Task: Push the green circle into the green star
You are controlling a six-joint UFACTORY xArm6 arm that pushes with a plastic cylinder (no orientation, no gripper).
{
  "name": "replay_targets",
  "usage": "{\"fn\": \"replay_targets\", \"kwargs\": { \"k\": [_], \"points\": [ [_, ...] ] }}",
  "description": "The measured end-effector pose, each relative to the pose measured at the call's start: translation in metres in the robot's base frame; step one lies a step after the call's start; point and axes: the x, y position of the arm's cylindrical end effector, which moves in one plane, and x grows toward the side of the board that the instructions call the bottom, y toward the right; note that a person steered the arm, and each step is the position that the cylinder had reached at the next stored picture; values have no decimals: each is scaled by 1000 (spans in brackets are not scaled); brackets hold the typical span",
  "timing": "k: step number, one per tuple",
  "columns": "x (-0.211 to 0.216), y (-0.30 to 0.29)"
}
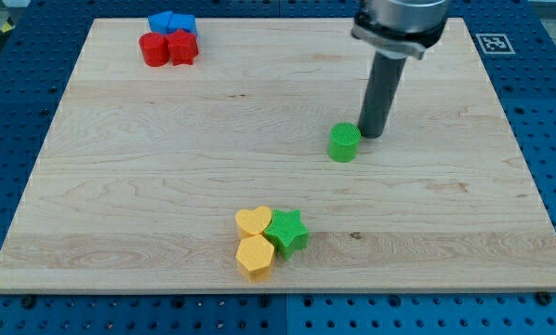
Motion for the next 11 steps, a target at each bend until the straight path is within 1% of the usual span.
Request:
{"fn": "replay_targets", "kwargs": {
  "k": [1,2,3,4,5,6,7,9,10,11],
  "points": [
    [47,-30],
    [63,-37],
    [28,-28],
    [10,-37],
    [25,-49],
    [63,-49],
    [81,-49],
    [39,-50],
    [48,-63],
    [74,-63]
  ]
}}
